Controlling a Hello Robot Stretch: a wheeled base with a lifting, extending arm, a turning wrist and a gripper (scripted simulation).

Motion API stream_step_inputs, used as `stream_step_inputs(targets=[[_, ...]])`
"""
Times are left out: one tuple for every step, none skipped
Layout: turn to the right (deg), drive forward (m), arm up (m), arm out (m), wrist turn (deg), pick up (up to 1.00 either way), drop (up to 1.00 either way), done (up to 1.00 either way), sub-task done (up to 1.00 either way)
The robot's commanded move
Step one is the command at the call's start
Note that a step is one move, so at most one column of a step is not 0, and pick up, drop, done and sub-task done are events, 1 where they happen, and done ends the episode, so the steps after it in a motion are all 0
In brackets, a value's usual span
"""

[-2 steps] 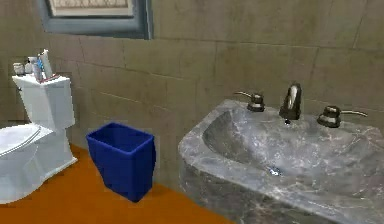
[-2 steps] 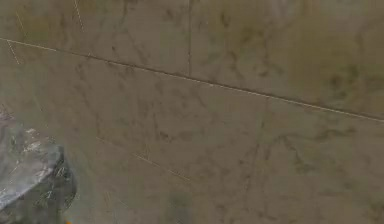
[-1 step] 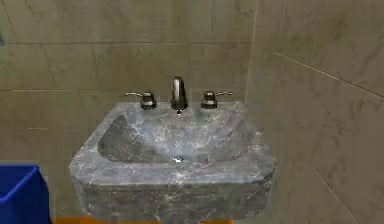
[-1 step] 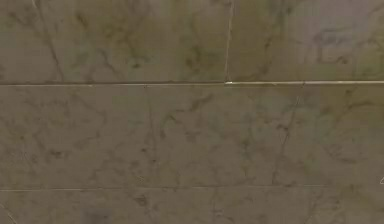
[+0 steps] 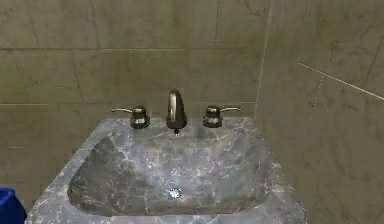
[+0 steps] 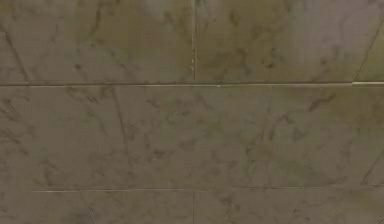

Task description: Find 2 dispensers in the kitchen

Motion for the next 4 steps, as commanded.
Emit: stream_step_inputs(targets=[[-45.0, 0.00, 0.00, 0.00, 0.0, 0.00, 0.00, 0.00, 0.00], [-45.0, 0.00, 0.00, 0.00, 0.0, 0.00, 0.00, 0.00, 0.00], [-45.0, 0.00, 0.00, 0.00, 0.0, 0.00, 0.00, 0.00, 0.00], [0.0, 0.55, 0.00, 0.00, 0.0, 0.00, 0.00, 0.00, 0.00]])
